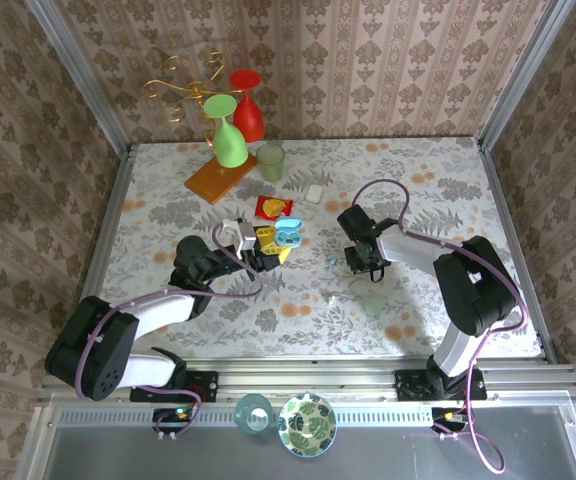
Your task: Insert the wireless bluetooth earbuds into the charging case
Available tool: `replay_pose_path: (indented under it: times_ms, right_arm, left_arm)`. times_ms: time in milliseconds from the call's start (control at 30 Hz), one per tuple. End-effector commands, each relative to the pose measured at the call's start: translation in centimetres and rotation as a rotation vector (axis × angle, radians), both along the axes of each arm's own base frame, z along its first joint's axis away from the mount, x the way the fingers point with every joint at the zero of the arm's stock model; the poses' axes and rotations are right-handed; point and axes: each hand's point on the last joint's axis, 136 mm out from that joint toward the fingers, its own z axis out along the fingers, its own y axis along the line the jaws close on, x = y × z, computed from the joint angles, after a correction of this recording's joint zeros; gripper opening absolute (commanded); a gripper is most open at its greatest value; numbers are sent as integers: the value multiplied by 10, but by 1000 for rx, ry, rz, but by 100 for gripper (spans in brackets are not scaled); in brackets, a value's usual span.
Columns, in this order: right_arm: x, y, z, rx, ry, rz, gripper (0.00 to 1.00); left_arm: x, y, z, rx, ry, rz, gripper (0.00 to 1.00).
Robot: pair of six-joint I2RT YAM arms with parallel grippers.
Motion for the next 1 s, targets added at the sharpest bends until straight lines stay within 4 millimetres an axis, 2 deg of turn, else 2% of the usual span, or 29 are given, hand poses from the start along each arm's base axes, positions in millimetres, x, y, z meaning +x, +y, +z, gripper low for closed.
replay_pose_path:
  times_ms: [0,133,433,767,833,967]
  right_arm:
    - [-3,2,-6,-6,29,8,25]
    - [-3,3,-9,-7,35,8,27]
    - [-1,3,-8,-8,28,8,21]
    - [3,3,8,3,-18,8,19]
    - [9,8,12,50,-49,-1,20]
    - [5,19,11,137,-30,-8,20]
  left_arm:
    - [1,1,11,-18,-60,1,26]
    - [1,2,12,-19,-61,2,26]
    - [0,2,12,-20,-61,4,26]
    - [1,1,11,-16,-60,3,26]
    - [2,1,12,-18,-60,2,26]
    - [2,0,13,-19,-62,0,26]
